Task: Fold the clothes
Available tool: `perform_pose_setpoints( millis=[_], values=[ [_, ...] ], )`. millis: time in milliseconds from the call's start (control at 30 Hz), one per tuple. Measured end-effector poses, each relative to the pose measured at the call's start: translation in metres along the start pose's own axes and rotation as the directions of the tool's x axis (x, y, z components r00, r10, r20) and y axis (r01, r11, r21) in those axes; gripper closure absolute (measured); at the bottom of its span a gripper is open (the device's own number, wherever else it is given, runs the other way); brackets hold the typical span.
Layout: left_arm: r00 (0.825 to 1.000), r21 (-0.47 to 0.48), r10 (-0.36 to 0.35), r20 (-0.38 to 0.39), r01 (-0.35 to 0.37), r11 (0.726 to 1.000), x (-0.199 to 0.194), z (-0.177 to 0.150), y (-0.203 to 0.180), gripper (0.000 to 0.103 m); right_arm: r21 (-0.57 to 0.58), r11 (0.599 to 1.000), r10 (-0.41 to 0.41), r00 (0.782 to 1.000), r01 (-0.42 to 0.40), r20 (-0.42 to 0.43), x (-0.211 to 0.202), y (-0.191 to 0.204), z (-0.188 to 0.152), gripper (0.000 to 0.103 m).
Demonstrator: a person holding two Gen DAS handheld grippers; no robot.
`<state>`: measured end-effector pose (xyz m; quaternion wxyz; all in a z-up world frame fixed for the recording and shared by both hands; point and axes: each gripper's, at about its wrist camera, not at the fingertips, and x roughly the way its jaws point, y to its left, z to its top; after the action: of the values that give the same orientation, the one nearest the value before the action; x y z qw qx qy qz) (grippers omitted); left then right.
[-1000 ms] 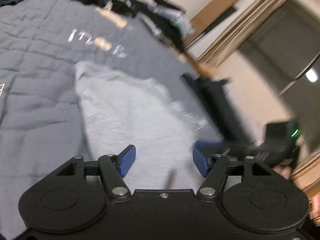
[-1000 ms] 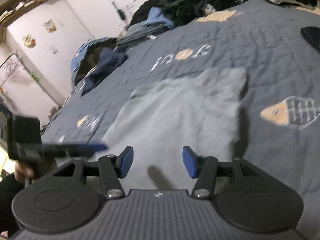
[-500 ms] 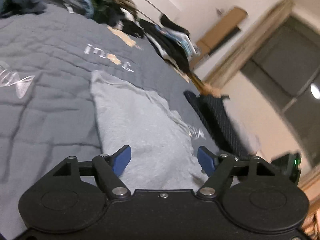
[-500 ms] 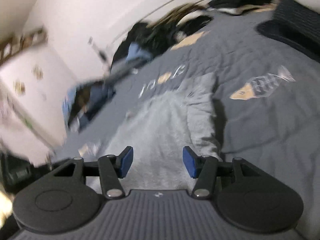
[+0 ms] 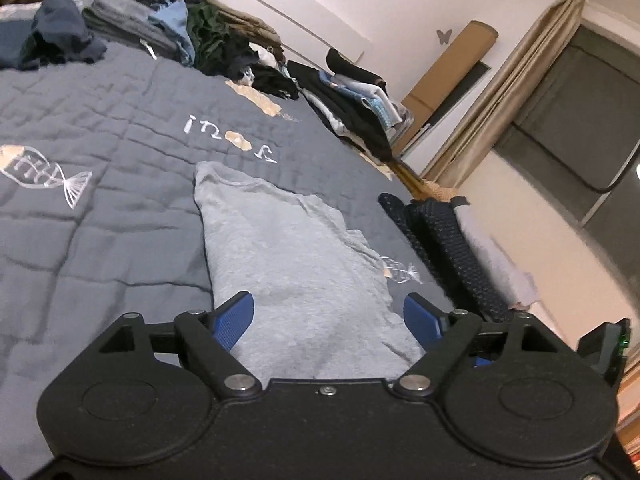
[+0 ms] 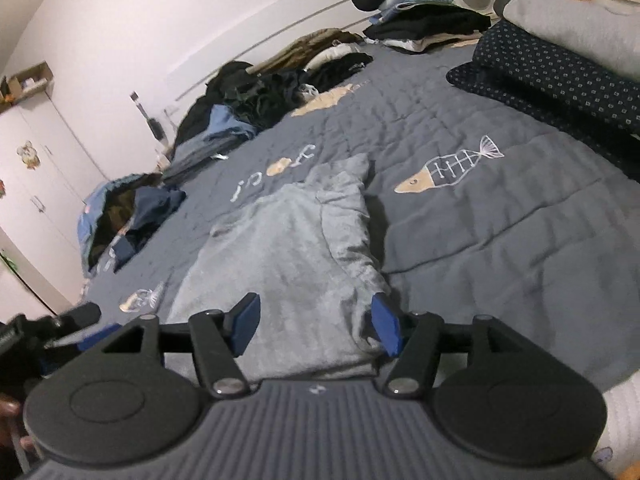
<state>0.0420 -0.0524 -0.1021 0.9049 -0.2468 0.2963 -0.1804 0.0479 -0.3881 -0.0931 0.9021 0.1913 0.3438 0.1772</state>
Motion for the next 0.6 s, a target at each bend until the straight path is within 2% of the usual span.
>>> perform_pose_setpoints(
  millis=[100, 233, 333, 600],
  values=[
    [0.996, 0.059, 0.085, -0.007, -0.085, 0.995, 0.007, -0.002, -0.010, 0.021, -0.029, 0.999, -0.028, 1.000, 0.028, -0.011, 0.005, 0.002, -0.003, 0.042],
    [0.983, 0.174, 0.183, -0.019, -0.177, 0.969, 0.018, -0.006, -0.029, 0.021, -0.104, 0.992, -0.082, 0.996, 0.077, -0.044, 0.015, 0.010, -0.002, 0.042],
    [0.977, 0.245, 0.211, -0.039, -0.195, 0.950, 0.027, -0.010, -0.038, 0.021, -0.138, 0.988, -0.076, 0.996, 0.068, -0.056, 0.016, 0.017, -0.001, 0.042],
    [0.960, 0.260, 0.274, -0.058, -0.250, 0.933, 0.035, -0.015, -0.048, 0.021, -0.151, 0.986, -0.086, 0.987, 0.065, -0.136, 0.020, 0.028, -0.003, 0.042]
  ],
)
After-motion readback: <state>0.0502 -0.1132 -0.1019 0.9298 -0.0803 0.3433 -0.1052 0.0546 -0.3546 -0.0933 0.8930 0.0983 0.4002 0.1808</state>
